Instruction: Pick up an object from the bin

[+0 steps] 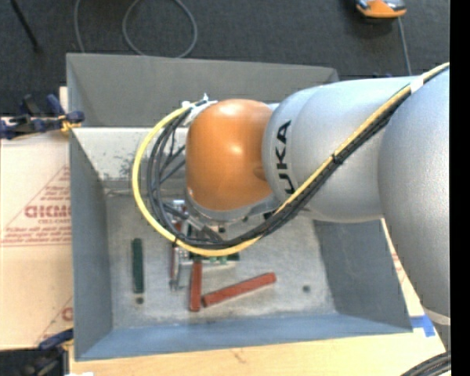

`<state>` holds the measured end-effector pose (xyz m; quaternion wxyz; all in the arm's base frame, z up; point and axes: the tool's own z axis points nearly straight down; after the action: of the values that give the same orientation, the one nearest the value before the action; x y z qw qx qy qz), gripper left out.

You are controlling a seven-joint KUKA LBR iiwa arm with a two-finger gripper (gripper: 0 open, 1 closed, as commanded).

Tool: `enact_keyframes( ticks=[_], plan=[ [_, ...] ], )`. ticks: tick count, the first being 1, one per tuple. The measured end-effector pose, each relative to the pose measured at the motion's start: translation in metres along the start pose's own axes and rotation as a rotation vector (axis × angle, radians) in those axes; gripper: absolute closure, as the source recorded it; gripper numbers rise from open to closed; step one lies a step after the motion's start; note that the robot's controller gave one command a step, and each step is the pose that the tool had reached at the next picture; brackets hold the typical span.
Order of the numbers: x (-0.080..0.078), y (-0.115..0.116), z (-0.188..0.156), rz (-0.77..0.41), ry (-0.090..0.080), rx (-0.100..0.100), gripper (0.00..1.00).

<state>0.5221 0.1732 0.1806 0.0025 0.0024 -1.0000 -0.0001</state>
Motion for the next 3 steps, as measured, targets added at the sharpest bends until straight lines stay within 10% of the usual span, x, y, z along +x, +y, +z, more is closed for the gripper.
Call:
enact_keyframes(
  ticks=[1, 2, 3],
  plan=[
    [-0.049, -0.074, 0.107, -0.128, -0.008, 0.002, 0.0],
    [0.011, -0.117, 0.109, -0.049, -0.012, 0.0, 0.0],
    [0.006, -0.115, 0.105, -0.047, -0.023, -0.002, 1.0]
  ],
)
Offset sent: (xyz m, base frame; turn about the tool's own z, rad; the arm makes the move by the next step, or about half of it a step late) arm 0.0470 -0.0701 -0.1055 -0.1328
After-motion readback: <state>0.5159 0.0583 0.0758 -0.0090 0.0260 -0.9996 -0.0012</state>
